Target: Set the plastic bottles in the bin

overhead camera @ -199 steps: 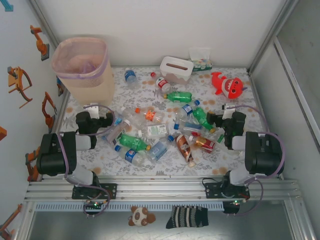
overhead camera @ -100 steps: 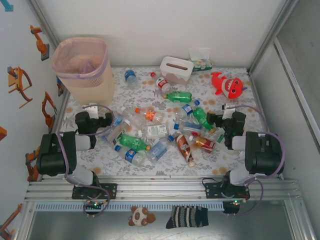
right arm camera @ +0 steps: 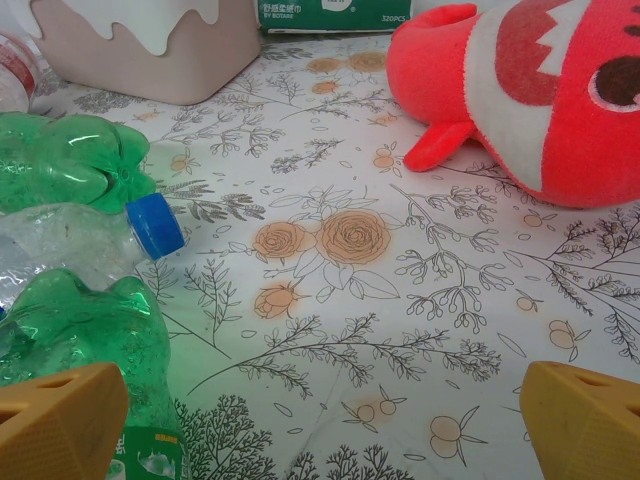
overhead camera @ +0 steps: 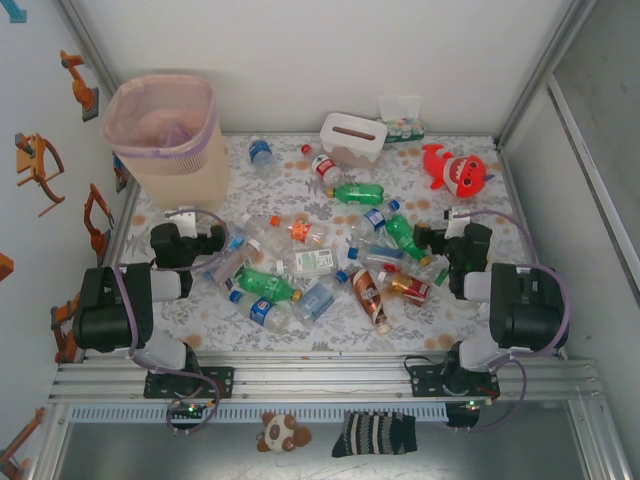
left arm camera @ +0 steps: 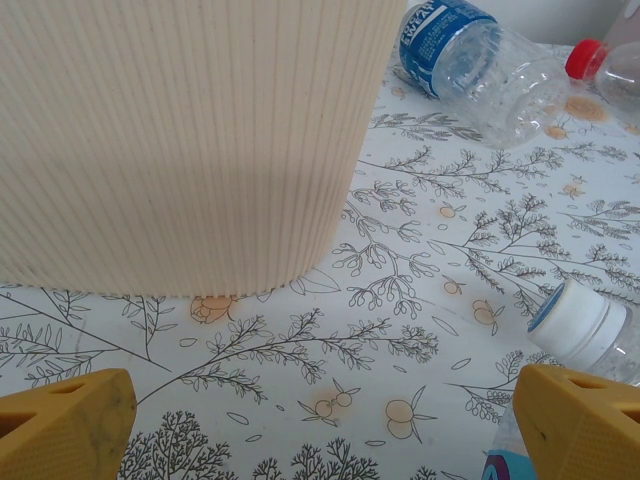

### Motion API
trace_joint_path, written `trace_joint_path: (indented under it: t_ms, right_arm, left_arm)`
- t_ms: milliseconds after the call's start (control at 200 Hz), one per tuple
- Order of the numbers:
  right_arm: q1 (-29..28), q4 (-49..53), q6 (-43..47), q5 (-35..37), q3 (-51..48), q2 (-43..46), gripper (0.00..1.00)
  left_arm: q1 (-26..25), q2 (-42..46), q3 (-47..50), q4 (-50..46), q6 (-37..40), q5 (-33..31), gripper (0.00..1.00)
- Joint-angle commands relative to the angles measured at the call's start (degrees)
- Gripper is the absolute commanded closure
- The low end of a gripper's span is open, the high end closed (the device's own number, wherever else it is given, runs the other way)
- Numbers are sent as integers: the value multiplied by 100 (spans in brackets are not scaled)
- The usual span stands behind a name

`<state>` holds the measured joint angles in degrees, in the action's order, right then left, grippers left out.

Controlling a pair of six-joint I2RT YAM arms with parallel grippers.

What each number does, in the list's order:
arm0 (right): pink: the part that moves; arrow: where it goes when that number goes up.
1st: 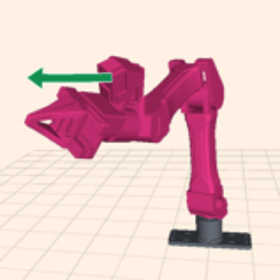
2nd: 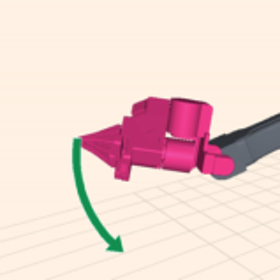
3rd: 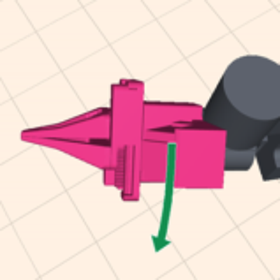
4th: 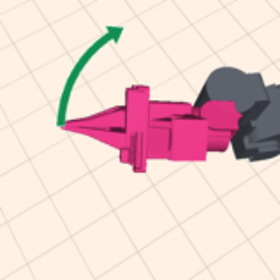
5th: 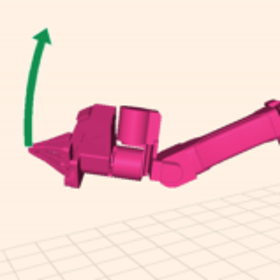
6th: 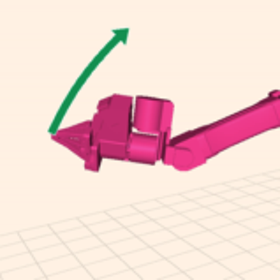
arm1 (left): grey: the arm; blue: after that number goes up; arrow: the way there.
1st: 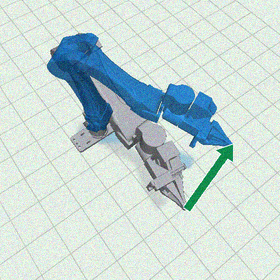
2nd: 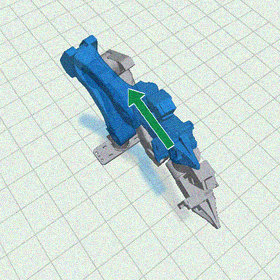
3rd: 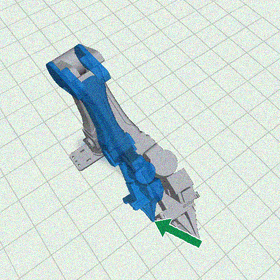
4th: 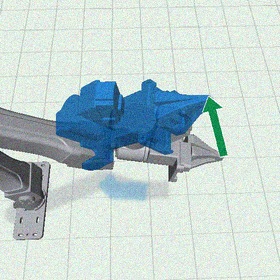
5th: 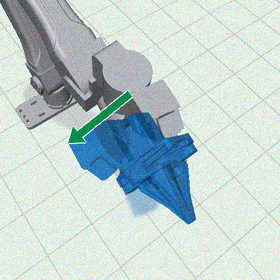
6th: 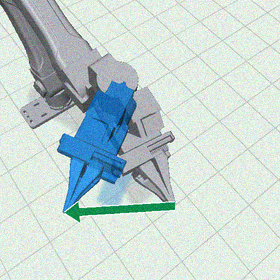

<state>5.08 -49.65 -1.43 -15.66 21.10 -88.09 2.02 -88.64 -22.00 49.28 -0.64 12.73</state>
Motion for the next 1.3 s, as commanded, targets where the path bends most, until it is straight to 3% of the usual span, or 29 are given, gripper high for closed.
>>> trace_joint_path:
  t_ms: [0, 185, 516, 731, 1011, 1297]
  right_arm:
    - [40, -211, 70, -56, 8, -30, 1]
    - [45, -212, 72, -28, -9, -21, 1]
    - [-44, 190, 95, 214, 47, 346, 2]
    - [-78, 1595, 120, 247, 378, 1365, 5]
    - [-207, 3899, -273, 11, 1259, 2363, 12]
    - [-210, 5710, -1199, 8, 2121, 2452, 16]
  left_arm:
    - [29, 35, 10, 136, 25, 55, 4]
    - [26, 73, -3, 135, 18, 42, 4]
    - [-282, 688, -367, -1154, 231, -395, 4]
    - [-681, 1168, -809, -2461, 228, -982, 4]
    - [-813, 1652, -1674, -4341, -359, -769, 4]
    - [-1001, 1731, -2589, -6651, -704, -547, 2]
